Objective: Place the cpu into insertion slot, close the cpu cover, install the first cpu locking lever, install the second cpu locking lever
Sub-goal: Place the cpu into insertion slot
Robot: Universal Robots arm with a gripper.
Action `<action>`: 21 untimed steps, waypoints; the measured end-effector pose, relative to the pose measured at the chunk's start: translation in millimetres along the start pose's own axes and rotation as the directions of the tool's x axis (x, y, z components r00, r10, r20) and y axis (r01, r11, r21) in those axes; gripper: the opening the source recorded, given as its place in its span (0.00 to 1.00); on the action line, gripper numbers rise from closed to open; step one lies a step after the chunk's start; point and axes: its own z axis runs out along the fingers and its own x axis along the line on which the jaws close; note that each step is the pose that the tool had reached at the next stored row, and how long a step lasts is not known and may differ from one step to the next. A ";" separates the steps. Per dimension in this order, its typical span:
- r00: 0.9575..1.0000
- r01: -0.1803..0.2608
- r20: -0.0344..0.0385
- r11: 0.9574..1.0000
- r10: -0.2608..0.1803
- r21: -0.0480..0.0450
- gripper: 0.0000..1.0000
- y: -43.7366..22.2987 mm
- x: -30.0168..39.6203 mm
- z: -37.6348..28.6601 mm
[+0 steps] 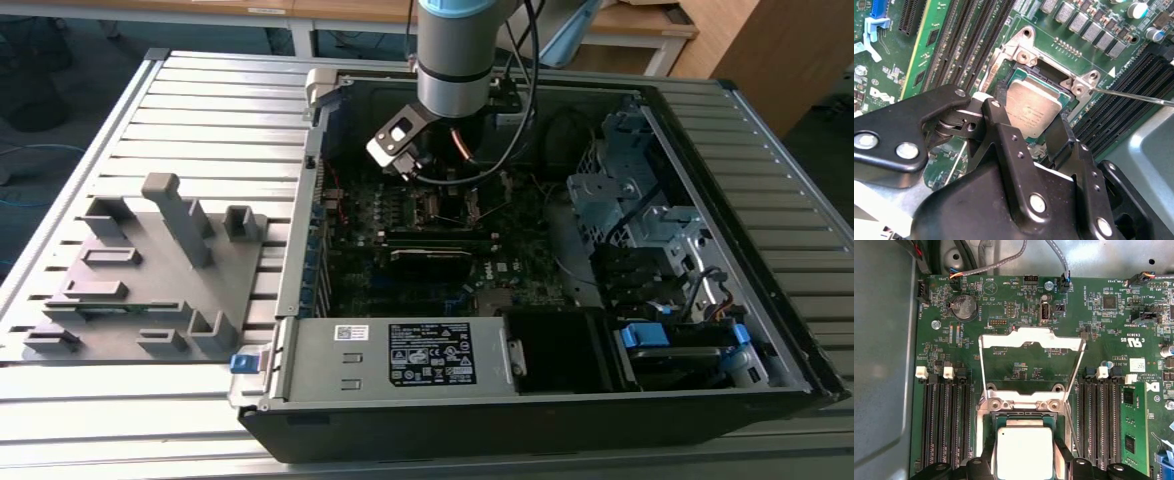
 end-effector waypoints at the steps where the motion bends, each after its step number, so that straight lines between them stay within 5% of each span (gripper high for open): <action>1: 1.000 0.000 0.000 1.000 0.000 0.000 0.54 0.0 0.0 0.0; 21: 1.000 0.000 0.000 1.000 0.000 0.000 0.54 1.4 0.0 0.3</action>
